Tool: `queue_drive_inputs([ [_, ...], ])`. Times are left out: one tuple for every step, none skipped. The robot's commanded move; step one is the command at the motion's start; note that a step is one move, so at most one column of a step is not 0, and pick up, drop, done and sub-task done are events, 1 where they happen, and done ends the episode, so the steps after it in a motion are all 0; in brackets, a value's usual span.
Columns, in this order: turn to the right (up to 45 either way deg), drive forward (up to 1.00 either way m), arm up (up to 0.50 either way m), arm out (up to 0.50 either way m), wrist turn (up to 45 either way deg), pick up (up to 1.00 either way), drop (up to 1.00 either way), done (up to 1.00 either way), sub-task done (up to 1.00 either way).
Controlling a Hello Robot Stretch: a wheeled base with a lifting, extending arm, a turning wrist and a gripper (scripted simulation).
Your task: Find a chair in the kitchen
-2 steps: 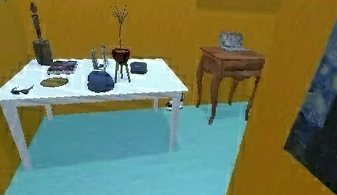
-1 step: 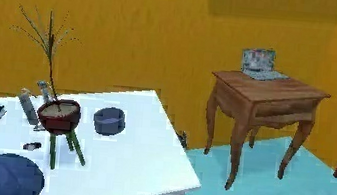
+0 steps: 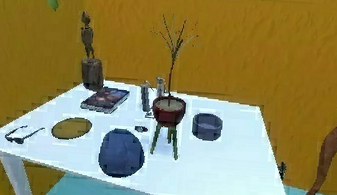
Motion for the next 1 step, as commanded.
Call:
queue_drive_inputs([
  [0.0, 0.05, 0.00, 0.00, 0.0, 0.00, 0.00, 0.00, 0.00],
])
